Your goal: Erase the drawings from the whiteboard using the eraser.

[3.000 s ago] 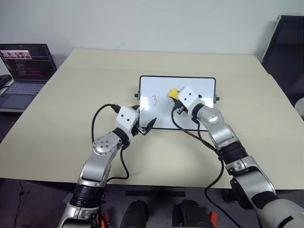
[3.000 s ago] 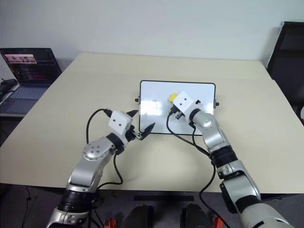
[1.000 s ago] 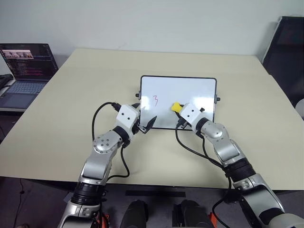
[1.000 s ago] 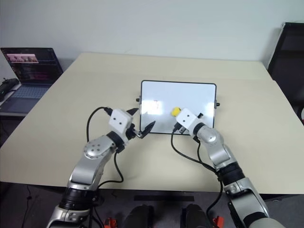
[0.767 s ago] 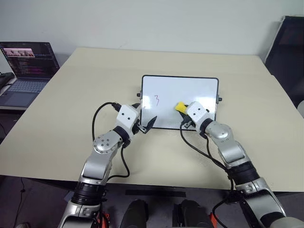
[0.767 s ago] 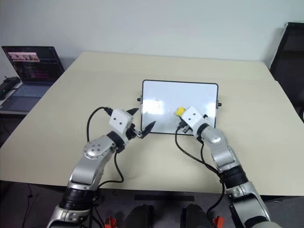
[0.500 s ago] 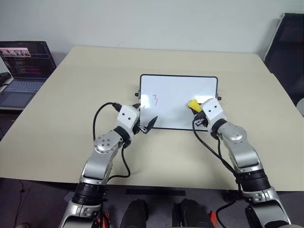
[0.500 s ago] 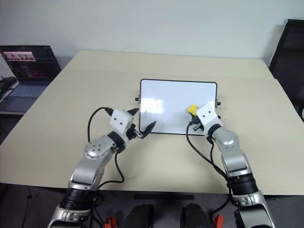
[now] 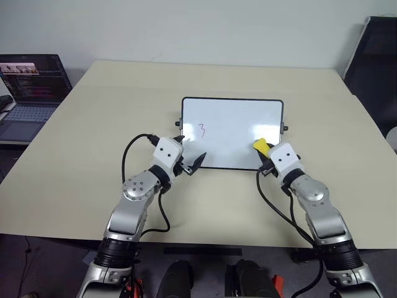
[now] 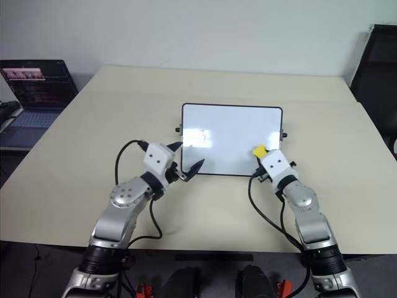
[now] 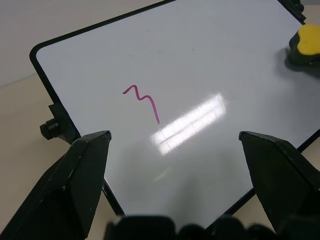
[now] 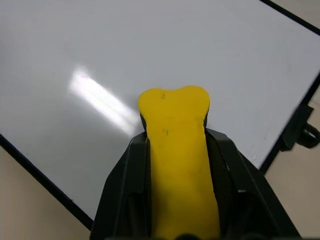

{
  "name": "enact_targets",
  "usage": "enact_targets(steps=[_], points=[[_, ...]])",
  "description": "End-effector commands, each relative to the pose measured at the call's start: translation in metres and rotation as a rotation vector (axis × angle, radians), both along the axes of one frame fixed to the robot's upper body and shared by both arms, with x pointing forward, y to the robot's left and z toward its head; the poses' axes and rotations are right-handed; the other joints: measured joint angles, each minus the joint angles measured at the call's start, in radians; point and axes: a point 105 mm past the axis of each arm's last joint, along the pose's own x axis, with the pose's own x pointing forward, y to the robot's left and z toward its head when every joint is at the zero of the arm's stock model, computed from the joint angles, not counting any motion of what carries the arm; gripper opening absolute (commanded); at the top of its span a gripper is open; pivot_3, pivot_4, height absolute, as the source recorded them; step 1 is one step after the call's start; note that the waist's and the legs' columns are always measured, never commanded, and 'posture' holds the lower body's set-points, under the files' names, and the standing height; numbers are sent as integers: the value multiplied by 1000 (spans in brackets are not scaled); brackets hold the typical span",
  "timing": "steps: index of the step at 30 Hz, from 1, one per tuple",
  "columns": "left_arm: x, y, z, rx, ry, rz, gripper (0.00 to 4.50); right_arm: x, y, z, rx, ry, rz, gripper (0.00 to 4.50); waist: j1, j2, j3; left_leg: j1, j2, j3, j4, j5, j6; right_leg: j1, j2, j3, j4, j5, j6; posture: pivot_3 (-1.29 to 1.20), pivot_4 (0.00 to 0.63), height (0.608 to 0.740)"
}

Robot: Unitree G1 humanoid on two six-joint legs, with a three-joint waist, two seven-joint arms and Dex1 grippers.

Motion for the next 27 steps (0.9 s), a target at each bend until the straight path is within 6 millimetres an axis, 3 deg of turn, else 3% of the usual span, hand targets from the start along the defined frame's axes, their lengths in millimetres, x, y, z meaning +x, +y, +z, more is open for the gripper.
enact_targets(steps=[1, 13, 17, 23, 27], points=[[1, 0, 13, -8, -50, -9, 4500, 1, 4, 16, 2, -71, 9, 1183, 0, 0, 0, 0, 0, 0, 0, 0, 0, 0, 0, 0, 0, 0, 0, 0, 150, 740], [-1, 3, 12, -7, -48, 5, 4500, 6, 7, 22, 2, -87, 31, 1183, 0, 0, 0, 0, 0, 0, 0, 0, 0, 0, 0, 0, 0, 0, 0, 0, 150, 740], [-3, 5, 10, -9, -46, 16, 4500, 13, 24, 30, 20, -112, 77, 1183, -2, 0, 0, 0, 0, 0, 0, 0, 0, 0, 0, 0, 0, 0, 0, 0, 150, 740], [-8, 17, 1, -4, -26, 65, 4500, 29, 67, 53, 41, -171, 200, 1183, -3, 0, 0, 1, 0, 0, 0, 0, 0, 0, 0, 0, 1, 0, 0, 0, 150, 740], [-8, 22, 1, -9, -27, 95, 4500, 36, 81, 62, 33, -196, 252, 1183, 3, 0, 0, 0, 0, -1, 0, 0, 0, 0, 0, -1, 1, 0, 0, 0, 150, 740]])
